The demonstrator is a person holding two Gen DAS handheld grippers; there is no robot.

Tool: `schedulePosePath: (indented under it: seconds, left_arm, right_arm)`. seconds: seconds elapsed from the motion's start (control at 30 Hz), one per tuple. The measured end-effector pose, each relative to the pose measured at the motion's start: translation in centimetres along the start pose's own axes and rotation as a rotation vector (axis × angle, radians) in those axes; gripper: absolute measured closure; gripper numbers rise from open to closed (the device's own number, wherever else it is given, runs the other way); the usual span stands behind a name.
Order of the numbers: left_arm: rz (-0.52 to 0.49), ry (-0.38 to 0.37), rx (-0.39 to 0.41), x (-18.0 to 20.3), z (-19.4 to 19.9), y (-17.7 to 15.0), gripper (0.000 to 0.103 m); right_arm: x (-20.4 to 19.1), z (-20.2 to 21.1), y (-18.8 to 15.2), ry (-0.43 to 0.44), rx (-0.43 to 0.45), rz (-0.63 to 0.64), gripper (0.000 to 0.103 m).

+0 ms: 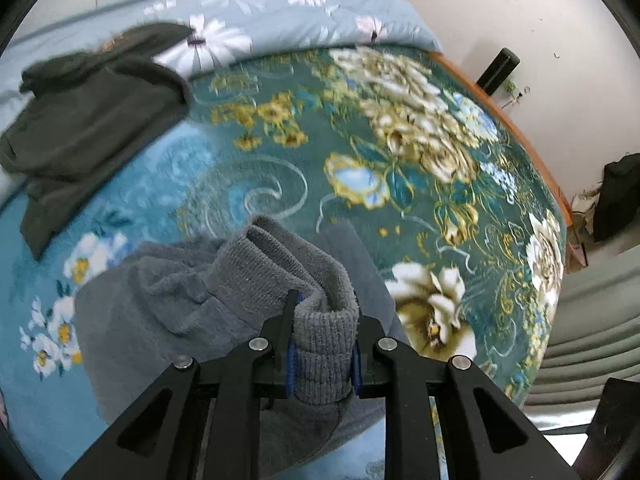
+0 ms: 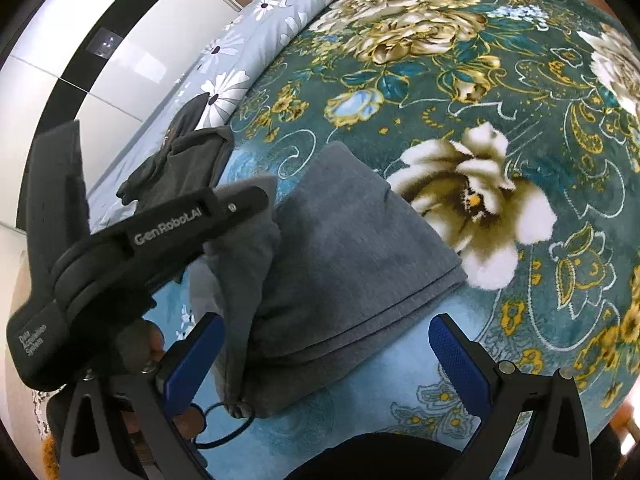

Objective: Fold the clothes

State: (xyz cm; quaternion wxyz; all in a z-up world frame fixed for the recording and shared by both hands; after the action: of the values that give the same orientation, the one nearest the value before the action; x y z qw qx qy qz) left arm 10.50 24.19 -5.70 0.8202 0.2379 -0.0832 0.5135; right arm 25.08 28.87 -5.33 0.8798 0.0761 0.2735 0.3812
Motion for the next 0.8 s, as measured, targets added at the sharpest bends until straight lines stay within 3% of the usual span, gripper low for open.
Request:
schedulePosePath:
  seconds: [0.57, 0.8]
  left_arm:
    - [-0.032, -0.117, -0.008, -2.0, 4.9, -0.8, 0.070]
    - [0.019, -0.116, 0.026, -4.9, 6.6, -0.3, 0.065]
  right_arm:
    - [-1.2, 0.3, -0.2, -0.066, 0.001, 0.042, 0.000]
    - [-1.7, 0.4, -0.2, -0.104, -0.002, 0.068, 0.000]
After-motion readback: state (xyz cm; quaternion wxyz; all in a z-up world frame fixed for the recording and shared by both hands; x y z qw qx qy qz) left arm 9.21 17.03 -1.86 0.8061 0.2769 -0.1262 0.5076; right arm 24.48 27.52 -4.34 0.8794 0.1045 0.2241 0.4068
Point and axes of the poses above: each gripper's, at about its wrist camera, not at the fingertips, and z roughly against the way its jaws point, x to its right, y to its top, the point moved 5 cm from there along -z, roughly the way its jaws point, and after that the axes turned 11 degrees about z, right-handed, at the moved point
